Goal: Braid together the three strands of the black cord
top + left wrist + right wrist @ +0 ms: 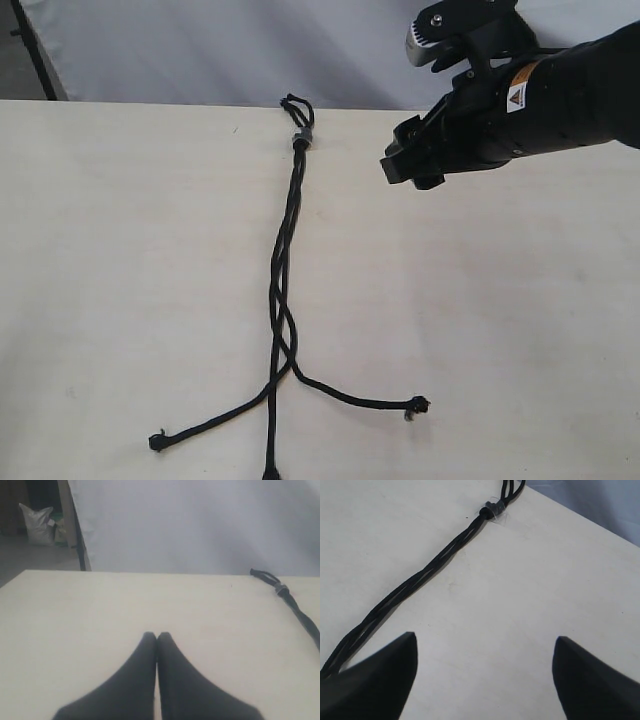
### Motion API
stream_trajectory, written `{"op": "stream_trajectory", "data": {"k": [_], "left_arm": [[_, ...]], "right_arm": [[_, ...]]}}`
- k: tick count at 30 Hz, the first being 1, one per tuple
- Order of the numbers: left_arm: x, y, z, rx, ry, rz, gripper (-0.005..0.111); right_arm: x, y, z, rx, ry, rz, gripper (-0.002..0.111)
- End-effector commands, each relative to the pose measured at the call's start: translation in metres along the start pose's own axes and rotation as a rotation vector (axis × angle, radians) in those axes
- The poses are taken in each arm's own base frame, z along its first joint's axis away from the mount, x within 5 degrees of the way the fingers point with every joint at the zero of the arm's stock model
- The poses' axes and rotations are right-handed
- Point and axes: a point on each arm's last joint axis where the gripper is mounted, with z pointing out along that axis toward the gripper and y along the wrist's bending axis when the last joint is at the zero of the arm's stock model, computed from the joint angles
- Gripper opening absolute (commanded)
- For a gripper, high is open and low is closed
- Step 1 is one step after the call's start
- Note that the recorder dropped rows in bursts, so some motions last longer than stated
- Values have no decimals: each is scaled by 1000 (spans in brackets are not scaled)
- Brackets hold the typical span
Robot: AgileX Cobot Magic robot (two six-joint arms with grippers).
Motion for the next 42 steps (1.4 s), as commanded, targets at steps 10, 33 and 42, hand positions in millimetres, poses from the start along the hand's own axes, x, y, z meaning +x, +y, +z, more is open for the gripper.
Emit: {"op": "stream_trajectory", "data": {"k": [10, 33, 42], "left_arm": [[5, 0, 0, -1, 43, -8, 0], [5, 0, 0, -1, 43, -8, 0], [5, 0, 0, -1, 43, -8, 0]], "right_arm": [[1, -2, -2, 7, -6, -1, 71], [189, 39, -102, -129, -386, 244, 71], [206, 13, -128, 141, -655, 389, 71]]}}
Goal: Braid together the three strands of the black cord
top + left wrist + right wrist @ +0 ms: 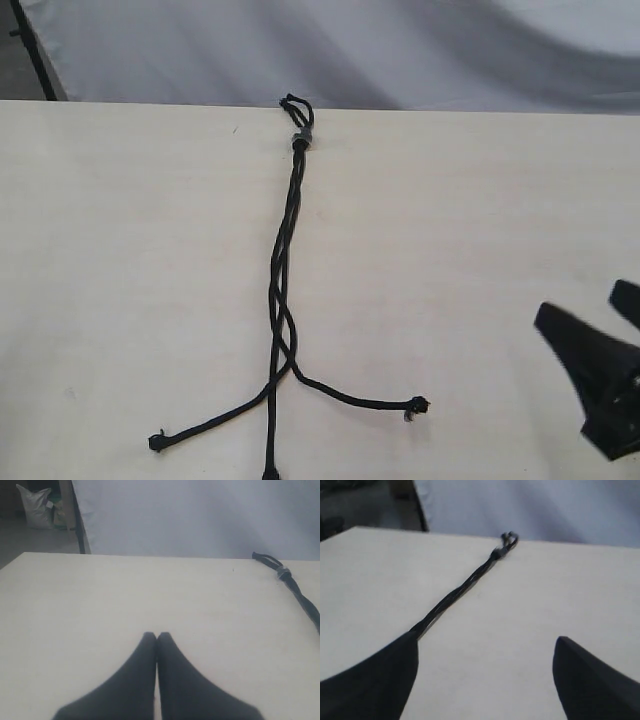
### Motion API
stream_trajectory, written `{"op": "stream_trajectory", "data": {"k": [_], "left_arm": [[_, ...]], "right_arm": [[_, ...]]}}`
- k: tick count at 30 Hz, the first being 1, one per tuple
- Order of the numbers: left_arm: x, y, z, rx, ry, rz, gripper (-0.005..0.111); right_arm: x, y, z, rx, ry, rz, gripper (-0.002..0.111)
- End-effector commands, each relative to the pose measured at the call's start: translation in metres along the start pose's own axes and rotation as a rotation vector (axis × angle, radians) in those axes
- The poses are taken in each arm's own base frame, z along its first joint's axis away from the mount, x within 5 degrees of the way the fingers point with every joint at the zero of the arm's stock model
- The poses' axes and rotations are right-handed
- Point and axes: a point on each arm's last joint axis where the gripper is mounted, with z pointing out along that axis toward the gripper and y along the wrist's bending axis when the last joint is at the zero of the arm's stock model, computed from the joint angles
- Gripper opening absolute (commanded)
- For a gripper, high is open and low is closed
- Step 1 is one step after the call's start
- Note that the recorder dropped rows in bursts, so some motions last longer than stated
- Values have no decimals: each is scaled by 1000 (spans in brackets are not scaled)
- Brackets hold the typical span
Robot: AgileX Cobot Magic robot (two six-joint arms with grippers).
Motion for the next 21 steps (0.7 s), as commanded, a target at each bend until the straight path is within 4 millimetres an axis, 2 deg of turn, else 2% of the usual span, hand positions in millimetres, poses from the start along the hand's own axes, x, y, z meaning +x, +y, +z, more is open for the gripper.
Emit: {"op": "stream_trajectory", "data": {"k": [1, 4, 8, 21], "left_arm": [[1, 0, 0, 0, -4, -6, 0], [1, 0, 0, 0, -4, -6, 0], [1, 0, 0, 0, -4, -6, 0], [1, 0, 0, 0, -4, -6, 0]], "right_arm": [[-12, -14, -15, 167, -193, 57, 71], [-16, -19, -24, 244, -283, 78, 71], [-19, -18, -32, 259, -350, 64, 71], [2, -18, -35, 281, -158, 9, 71]]}}
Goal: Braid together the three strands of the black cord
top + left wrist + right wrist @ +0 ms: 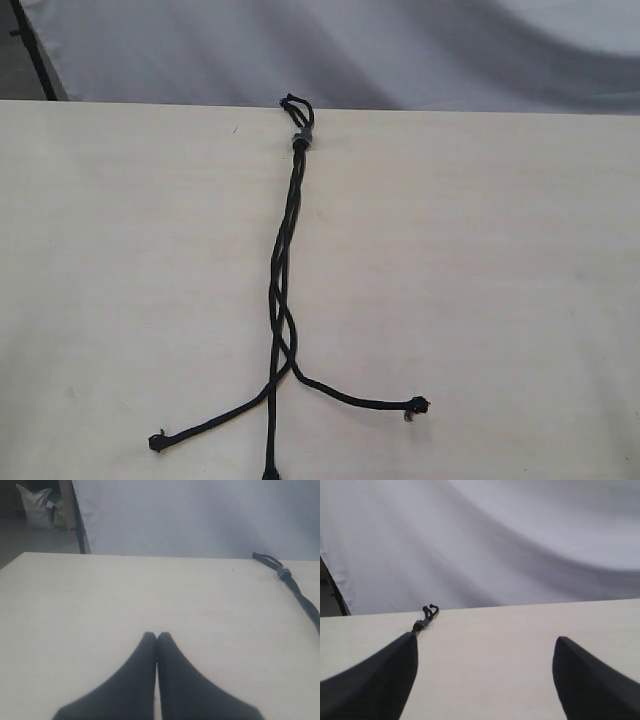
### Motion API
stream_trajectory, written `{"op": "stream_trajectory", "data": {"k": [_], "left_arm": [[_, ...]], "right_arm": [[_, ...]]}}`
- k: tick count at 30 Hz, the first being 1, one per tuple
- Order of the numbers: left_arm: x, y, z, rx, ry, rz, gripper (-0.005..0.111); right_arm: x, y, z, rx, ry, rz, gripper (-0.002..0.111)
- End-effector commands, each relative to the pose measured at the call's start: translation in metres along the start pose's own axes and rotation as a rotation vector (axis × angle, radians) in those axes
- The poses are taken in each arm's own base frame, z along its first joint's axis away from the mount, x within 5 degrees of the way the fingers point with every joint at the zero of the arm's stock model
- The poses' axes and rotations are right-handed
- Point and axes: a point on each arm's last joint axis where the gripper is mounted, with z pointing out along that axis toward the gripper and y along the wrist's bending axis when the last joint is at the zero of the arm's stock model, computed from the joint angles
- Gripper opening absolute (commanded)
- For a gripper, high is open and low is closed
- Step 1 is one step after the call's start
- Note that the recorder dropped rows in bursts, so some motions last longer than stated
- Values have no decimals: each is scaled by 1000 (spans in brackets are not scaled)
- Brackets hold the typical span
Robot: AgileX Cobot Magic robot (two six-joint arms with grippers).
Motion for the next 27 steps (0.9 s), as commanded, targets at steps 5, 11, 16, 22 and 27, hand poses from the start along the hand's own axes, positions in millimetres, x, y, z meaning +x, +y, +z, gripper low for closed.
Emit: {"op": "stream_trajectory", "data": {"k": [5, 11, 16, 22, 27], "left_arm": [[1, 0, 0, 0, -4, -6, 0], [1, 0, 0, 0, -4, -6, 0], [1, 0, 0, 0, -4, -6, 0], [1, 0, 0, 0, -4, -6, 0], [1, 0, 0, 0, -4, -6, 0]], "right_arm": [[9, -2, -2, 17, 88, -55, 71], [9, -2, -2, 17, 86, -50, 71], [9, -2, -2, 17, 86, -50, 71], [9, -2, -2, 17, 86, -50, 71], [9, -2, -2, 17, 86, -50, 71]]}}
